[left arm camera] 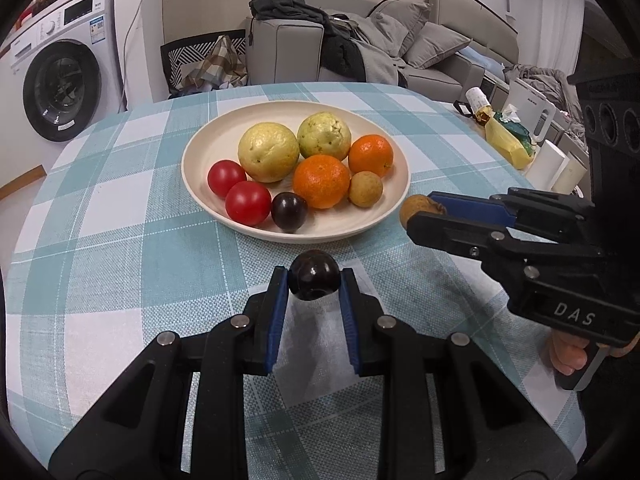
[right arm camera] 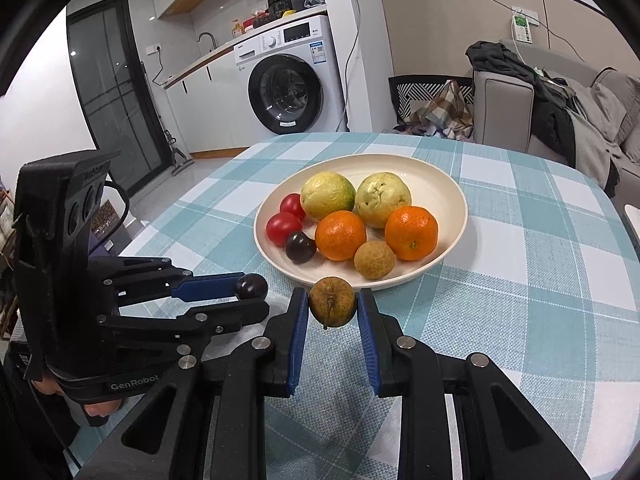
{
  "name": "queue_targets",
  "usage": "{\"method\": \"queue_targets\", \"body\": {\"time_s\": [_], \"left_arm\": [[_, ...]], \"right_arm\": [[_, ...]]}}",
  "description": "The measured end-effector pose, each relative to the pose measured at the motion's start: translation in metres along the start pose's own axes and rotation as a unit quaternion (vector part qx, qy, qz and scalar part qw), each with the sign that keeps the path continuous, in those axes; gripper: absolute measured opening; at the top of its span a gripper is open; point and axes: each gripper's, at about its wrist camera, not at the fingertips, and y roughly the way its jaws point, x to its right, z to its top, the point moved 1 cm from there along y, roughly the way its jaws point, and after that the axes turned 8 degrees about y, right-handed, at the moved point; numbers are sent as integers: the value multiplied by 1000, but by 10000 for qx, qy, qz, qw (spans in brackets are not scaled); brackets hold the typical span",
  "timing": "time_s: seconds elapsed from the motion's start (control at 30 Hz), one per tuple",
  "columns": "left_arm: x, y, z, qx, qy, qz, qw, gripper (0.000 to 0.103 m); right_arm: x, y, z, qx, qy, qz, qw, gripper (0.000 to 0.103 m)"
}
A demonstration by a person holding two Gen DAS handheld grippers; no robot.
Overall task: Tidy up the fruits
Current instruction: 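Carry the plum and kiwi over the plate and lower them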
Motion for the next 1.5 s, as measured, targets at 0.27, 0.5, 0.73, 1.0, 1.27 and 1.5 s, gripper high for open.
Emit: {"method": "queue_targets", "body": {"time_s": [0.27,0.5,0.73,1.0,1.27,1.5], "left_arm": [[-4,-14,10,238,-9,49,9997,23],[-12,-21,22,410,-51,131,9991,23],[-18,-18,35,466,-5,199,9987,23],[-21,-8,52,492,62,172,9986,23],[-30,1,63,514,16,248,9984,23],[-45,6,70,564,-106,318,9978,23]], "right_arm": [[9,-9,6,300,194,32,9994,26],[18,-11,11,453,410,10,9981,26],[25,-5,21,396,523,-117,9978,26],[22,4,26,276,453,-190,9984,26],[33,8,43,390,697,-437,9958,26],[41,17,57,350,804,-557,9946,26]]}}
